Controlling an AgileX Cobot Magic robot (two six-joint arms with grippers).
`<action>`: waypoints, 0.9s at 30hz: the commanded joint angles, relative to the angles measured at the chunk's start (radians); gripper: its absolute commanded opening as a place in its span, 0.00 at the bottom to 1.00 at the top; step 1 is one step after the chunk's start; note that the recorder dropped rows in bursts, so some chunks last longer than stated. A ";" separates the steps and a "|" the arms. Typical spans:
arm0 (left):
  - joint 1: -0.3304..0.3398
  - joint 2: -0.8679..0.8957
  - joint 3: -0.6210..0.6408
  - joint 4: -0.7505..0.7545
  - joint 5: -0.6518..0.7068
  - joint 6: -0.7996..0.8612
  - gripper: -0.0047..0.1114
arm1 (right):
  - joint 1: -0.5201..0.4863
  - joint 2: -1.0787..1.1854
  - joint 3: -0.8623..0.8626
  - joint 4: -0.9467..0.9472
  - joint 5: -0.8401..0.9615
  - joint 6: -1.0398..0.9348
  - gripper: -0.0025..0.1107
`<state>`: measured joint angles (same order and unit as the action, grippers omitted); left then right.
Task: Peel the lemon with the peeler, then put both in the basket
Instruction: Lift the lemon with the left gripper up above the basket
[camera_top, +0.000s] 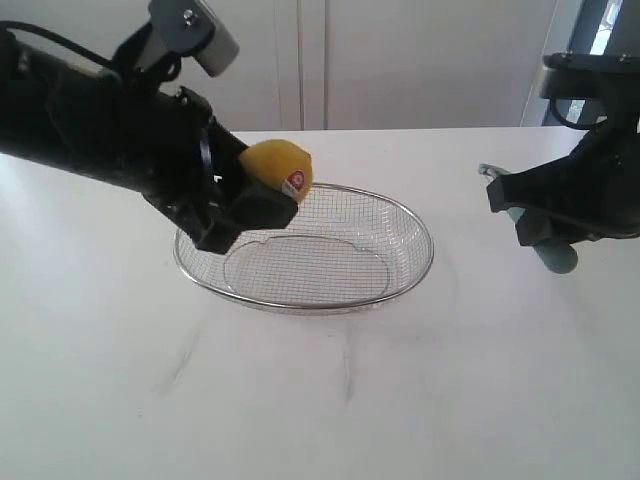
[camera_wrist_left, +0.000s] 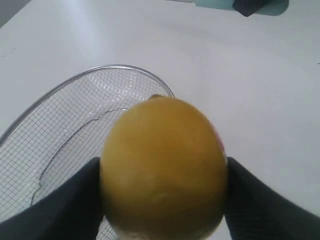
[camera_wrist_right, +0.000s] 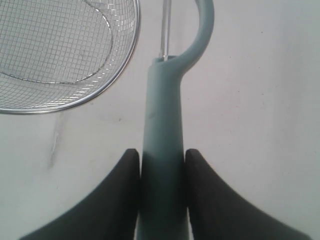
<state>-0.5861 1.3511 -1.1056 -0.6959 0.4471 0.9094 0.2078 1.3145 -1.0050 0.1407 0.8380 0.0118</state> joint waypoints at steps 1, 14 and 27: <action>0.065 -0.016 -0.024 -0.104 0.108 0.085 0.04 | -0.008 -0.008 0.002 0.001 -0.006 -0.012 0.02; 0.245 -0.012 -0.024 -0.494 0.341 0.482 0.04 | -0.008 -0.008 0.002 0.003 -0.008 -0.012 0.02; 0.264 0.030 -0.024 -0.598 0.470 0.747 0.04 | -0.008 -0.008 0.002 0.049 -0.003 -0.012 0.02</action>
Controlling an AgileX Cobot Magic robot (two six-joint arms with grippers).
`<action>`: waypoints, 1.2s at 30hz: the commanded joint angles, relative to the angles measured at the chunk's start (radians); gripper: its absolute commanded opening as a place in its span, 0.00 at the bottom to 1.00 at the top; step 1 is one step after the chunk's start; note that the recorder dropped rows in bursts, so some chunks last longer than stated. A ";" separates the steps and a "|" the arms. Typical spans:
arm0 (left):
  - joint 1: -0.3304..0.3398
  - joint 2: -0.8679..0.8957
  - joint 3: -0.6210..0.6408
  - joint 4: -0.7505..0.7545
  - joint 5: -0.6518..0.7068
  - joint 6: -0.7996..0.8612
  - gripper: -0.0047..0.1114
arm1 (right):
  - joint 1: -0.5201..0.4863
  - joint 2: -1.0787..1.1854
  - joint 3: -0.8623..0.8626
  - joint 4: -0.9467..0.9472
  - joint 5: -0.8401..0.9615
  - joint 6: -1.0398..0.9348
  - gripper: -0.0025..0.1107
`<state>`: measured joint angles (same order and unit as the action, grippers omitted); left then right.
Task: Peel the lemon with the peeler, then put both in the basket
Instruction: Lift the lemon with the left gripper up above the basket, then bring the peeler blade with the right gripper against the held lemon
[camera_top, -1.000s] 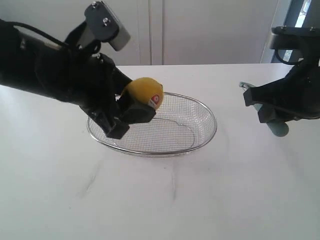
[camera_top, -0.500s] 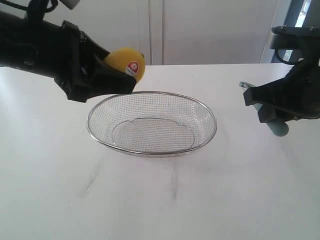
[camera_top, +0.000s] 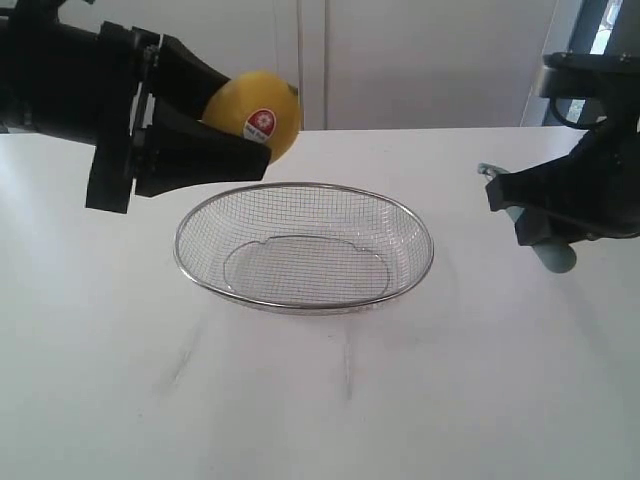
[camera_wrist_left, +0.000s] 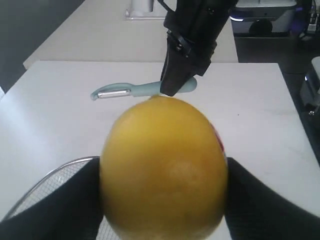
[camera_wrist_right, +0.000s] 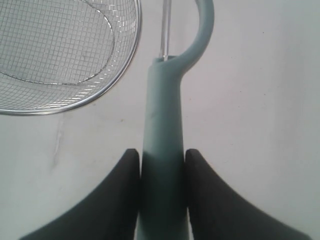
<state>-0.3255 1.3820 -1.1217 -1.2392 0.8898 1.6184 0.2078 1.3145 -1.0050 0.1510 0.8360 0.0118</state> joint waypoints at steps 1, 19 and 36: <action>0.004 0.003 -0.008 -0.055 0.030 0.038 0.04 | -0.008 -0.008 0.002 0.058 -0.007 -0.012 0.02; 0.004 0.015 -0.008 -0.052 -0.030 0.038 0.04 | -0.008 -0.008 0.087 0.372 -0.046 -0.319 0.02; 0.004 0.015 -0.008 -0.021 -0.026 0.036 0.04 | -0.008 -0.008 0.087 0.724 0.040 -0.646 0.02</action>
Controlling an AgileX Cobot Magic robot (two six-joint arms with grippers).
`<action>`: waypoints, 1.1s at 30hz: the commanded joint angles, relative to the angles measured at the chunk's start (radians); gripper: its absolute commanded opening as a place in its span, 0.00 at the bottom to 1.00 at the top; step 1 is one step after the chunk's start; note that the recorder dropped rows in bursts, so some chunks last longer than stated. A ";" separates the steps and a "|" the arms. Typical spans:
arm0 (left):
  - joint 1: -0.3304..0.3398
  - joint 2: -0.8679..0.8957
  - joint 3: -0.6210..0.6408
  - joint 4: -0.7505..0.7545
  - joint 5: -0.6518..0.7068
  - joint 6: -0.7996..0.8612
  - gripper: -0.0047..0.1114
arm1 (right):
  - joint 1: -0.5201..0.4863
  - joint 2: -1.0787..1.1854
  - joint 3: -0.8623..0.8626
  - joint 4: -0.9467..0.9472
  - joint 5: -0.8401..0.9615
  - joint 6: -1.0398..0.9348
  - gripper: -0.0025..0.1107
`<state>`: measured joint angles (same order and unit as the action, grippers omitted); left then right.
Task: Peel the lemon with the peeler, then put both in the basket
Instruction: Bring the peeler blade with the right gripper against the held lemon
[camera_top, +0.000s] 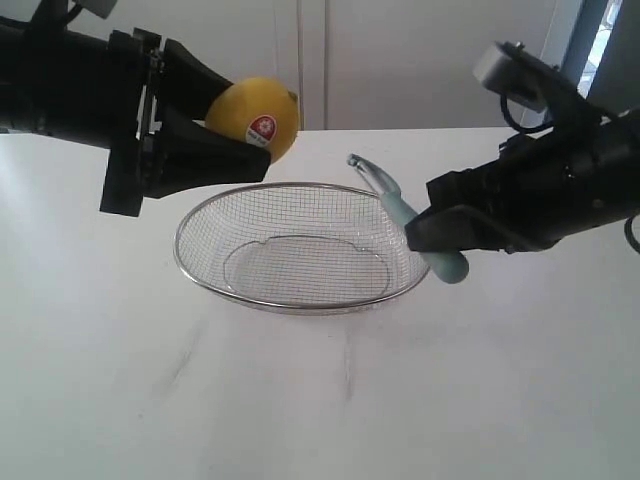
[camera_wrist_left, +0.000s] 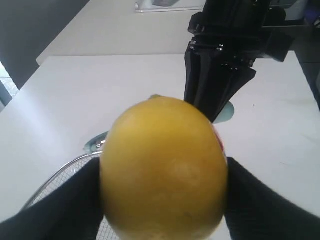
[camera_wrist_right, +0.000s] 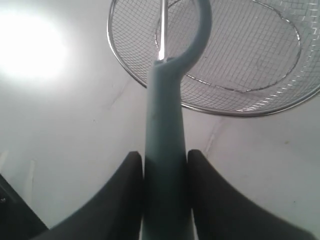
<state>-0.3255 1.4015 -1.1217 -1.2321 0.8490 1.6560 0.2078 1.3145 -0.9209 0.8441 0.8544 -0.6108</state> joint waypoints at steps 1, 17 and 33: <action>0.004 -0.005 -0.008 -0.028 0.015 -0.002 0.04 | -0.008 -0.008 0.003 0.035 0.026 -0.024 0.02; 0.004 -0.005 -0.008 -0.050 0.016 -0.060 0.04 | -0.005 -0.008 0.003 0.276 0.086 -0.093 0.02; 0.004 -0.005 -0.008 -0.196 -0.064 -0.085 0.04 | -0.005 -0.008 0.003 0.469 0.222 -0.126 0.02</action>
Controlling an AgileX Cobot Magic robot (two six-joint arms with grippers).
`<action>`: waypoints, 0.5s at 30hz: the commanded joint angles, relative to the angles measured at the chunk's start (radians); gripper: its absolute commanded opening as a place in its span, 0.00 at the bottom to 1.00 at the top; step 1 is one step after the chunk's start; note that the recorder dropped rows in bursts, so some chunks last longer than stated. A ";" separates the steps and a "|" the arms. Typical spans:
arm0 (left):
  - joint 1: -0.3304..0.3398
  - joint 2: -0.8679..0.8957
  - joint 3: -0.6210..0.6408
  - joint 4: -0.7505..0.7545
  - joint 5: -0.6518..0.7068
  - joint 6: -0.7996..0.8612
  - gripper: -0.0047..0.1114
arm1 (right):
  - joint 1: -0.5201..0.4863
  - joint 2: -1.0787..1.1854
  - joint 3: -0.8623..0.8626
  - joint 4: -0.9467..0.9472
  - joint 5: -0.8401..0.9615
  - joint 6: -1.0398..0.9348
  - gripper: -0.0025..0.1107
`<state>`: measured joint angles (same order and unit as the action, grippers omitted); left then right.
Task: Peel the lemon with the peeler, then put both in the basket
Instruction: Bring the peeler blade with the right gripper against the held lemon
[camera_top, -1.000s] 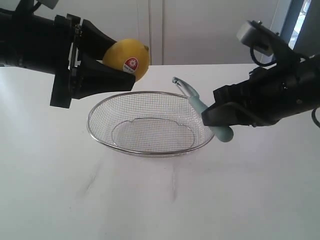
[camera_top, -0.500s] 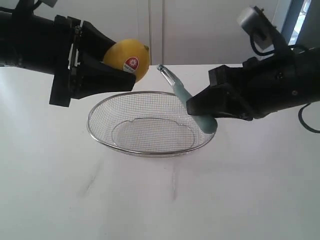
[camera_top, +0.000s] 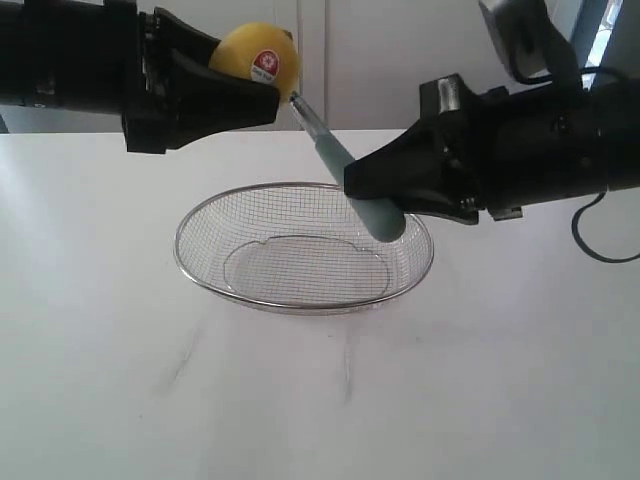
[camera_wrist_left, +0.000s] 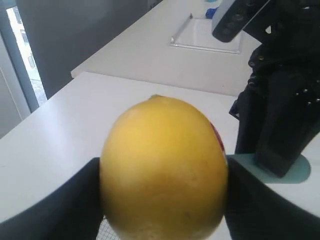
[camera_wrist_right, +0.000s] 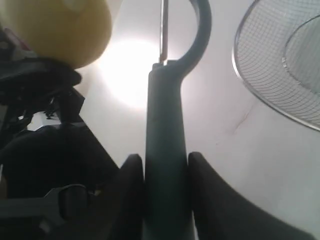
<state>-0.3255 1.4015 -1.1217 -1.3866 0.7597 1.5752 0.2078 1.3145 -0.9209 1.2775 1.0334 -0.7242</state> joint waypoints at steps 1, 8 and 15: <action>0.004 -0.005 -0.008 -0.042 0.030 -0.005 0.04 | -0.005 -0.008 0.003 0.038 0.042 -0.011 0.02; 0.004 -0.005 -0.008 -0.042 0.042 -0.005 0.04 | -0.005 -0.008 0.003 0.118 0.102 0.014 0.02; 0.004 -0.005 -0.008 -0.043 0.053 0.022 0.04 | -0.005 -0.008 0.003 0.138 0.102 0.021 0.02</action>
<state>-0.3255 1.4015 -1.1217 -1.3889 0.7853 1.5859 0.2078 1.3145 -0.9209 1.3811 1.1207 -0.7034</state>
